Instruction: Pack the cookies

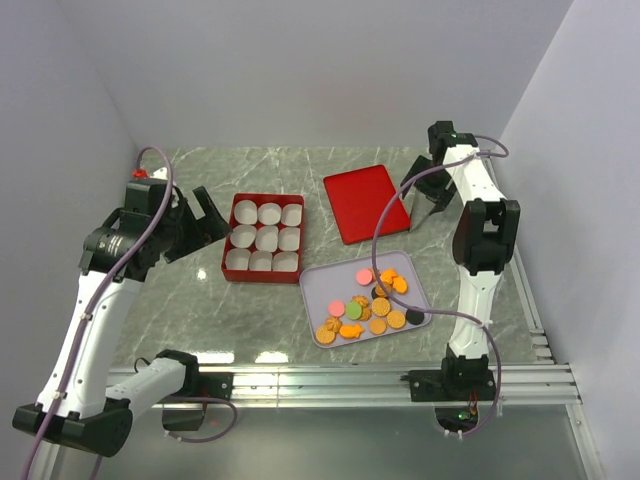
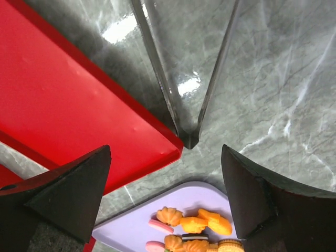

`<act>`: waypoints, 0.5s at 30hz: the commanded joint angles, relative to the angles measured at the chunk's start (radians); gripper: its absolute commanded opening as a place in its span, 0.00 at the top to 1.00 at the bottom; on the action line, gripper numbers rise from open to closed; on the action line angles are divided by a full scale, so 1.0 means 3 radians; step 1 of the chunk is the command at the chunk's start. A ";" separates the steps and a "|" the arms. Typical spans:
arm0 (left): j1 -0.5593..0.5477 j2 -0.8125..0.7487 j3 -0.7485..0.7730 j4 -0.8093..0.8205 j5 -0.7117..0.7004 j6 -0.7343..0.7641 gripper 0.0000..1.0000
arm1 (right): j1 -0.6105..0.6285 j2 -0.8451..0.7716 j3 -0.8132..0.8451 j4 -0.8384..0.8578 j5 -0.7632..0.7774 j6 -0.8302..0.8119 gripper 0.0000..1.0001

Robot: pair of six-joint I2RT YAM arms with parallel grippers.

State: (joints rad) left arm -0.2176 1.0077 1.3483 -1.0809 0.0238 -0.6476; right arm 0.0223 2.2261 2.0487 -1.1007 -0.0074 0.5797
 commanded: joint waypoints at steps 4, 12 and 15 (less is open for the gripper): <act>-0.0011 0.0077 -0.0015 0.0080 0.0038 0.0001 0.01 | -0.0059 0.0157 0.0196 0.0014 0.0040 0.0067 0.08; -0.0011 0.0205 0.0015 0.0100 0.0018 0.0047 0.01 | -0.0182 0.0377 0.0396 -0.0043 0.0061 0.0205 0.10; -0.0011 0.0256 0.0021 0.0106 0.0008 0.0062 0.01 | -0.0192 0.0469 0.0534 -0.0130 0.0137 0.0231 0.10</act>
State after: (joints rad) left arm -0.2176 1.0744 1.3449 -1.0756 0.0280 -0.6464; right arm -0.0257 2.3566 2.1372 -1.1149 -0.0006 0.6254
